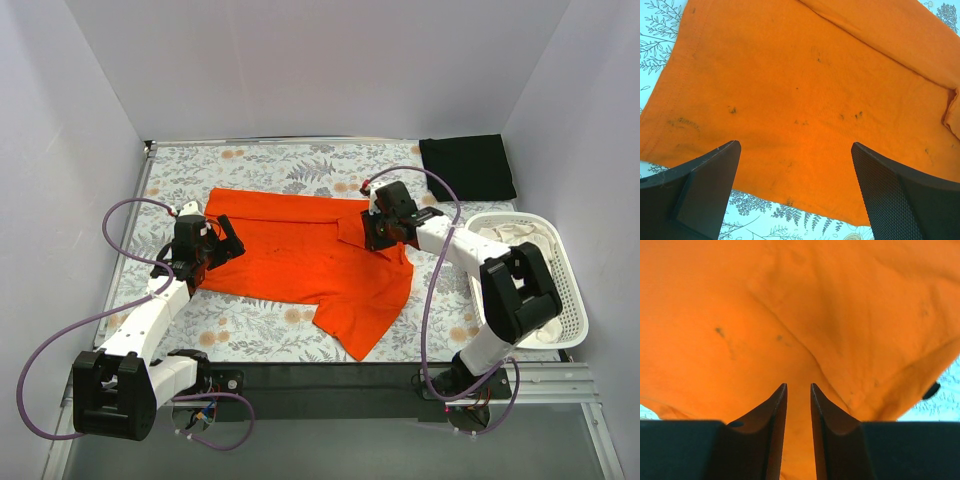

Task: Fold and stack the t-shirts
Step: Fold the tshirt

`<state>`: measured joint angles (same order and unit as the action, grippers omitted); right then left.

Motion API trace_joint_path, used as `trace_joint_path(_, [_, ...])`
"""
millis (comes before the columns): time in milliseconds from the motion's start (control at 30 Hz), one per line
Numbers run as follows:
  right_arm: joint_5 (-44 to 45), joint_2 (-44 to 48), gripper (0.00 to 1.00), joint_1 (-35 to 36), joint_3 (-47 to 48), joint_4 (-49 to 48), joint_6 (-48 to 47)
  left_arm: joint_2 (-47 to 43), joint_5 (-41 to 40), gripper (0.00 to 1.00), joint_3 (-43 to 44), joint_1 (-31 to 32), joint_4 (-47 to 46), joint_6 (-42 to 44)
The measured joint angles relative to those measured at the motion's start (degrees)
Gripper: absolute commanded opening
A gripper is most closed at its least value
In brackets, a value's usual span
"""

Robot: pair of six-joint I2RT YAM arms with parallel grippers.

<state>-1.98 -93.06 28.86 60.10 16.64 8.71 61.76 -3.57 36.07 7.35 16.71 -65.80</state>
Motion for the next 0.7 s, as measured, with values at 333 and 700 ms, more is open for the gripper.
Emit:
trace_joint_path(333, [0.8,-7.3,0.28,5.8,8.0,-3.5,-4.4,0.0,0.0,0.86,0.0,0.0,0.0,0.0])
trace_joint_path(700, [1.9,-17.0,0.27,7.3,12.9,-4.8,-5.3,0.0,0.0,0.86,0.0,0.0,0.0,0.0])
